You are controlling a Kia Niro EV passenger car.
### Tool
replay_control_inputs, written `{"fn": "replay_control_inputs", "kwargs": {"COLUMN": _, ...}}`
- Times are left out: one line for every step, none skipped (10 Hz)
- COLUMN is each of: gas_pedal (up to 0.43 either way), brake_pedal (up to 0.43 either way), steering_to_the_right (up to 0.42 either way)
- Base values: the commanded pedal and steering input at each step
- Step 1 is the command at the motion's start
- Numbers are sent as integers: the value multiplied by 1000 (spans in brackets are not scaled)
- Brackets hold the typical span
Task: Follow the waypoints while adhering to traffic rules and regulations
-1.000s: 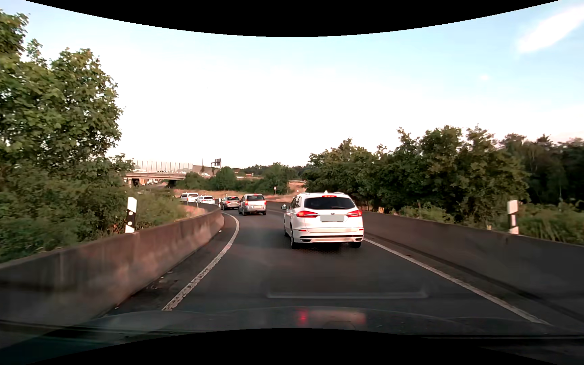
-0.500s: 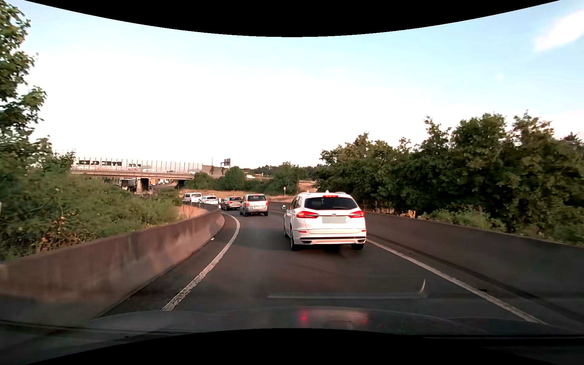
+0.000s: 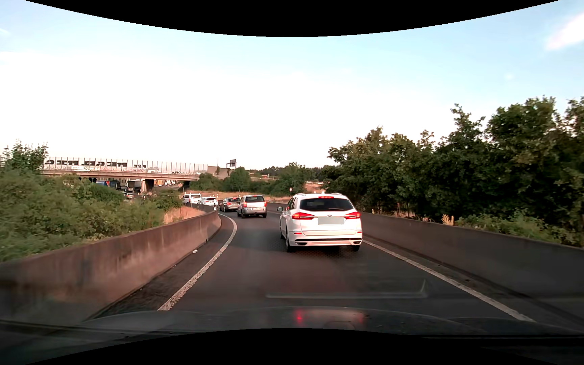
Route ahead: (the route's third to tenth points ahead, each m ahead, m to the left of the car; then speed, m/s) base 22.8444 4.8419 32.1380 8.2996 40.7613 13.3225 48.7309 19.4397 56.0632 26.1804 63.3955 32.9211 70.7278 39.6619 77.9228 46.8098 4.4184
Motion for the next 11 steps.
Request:
{"fn": "replay_control_inputs", "kwargs": {"gas_pedal": 0, "brake_pedal": 183, "steering_to_the_right": -50}}
{"fn": "replay_control_inputs", "kwargs": {"gas_pedal": 0, "brake_pedal": 171, "steering_to_the_right": -54}}
{"fn": "replay_control_inputs", "kwargs": {"gas_pedal": 0, "brake_pedal": 165, "steering_to_the_right": -61}}
{"fn": "replay_control_inputs", "kwargs": {"gas_pedal": 0, "brake_pedal": 159, "steering_to_the_right": -67}}
{"fn": "replay_control_inputs", "kwargs": {"gas_pedal": 0, "brake_pedal": 159, "steering_to_the_right": -65}}
{"fn": "replay_control_inputs", "kwargs": {"gas_pedal": 0, "brake_pedal": 159, "steering_to_the_right": -58}}
{"fn": "replay_control_inputs", "kwargs": {"gas_pedal": 0, "brake_pedal": 159, "steering_to_the_right": -54}}
{"fn": "replay_control_inputs", "kwargs": {"gas_pedal": 0, "brake_pedal": 159, "steering_to_the_right": -54}}
{"fn": "replay_control_inputs", "kwargs": {"gas_pedal": 0, "brake_pedal": 159, "steering_to_the_right": -53}}
{"fn": "replay_control_inputs", "kwargs": {"gas_pedal": 0, "brake_pedal": 152, "steering_to_the_right": -50}}
{"fn": "replay_control_inputs", "kwargs": {"gas_pedal": 0, "brake_pedal": 159, "steering_to_the_right": -48}}
